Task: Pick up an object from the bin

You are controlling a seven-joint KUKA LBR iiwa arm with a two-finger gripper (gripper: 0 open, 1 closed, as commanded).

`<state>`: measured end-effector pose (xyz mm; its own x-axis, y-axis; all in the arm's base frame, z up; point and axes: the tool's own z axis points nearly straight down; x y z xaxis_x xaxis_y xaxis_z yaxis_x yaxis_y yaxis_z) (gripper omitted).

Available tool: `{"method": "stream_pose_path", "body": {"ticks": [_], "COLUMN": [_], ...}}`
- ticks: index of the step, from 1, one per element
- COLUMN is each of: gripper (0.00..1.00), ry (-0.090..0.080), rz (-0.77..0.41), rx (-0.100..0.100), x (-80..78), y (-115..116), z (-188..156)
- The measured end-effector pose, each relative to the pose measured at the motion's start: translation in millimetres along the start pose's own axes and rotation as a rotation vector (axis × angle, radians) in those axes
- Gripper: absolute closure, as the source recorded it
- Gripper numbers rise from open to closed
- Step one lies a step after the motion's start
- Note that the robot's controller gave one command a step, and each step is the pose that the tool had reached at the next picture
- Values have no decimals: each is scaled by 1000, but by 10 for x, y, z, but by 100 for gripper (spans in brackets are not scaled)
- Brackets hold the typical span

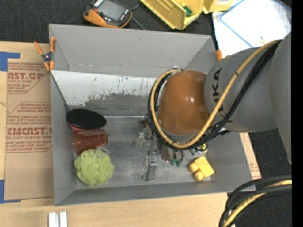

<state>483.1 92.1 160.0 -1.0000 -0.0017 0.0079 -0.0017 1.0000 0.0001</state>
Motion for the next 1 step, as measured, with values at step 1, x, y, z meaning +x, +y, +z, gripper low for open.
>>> {"method": "stream_pose_path", "body": {"ticks": [1], "gripper": [0], "ry": [-8], "rz": [2], "rx": [-1], "x": [-19], "y": [-5], "z": [-43]}}
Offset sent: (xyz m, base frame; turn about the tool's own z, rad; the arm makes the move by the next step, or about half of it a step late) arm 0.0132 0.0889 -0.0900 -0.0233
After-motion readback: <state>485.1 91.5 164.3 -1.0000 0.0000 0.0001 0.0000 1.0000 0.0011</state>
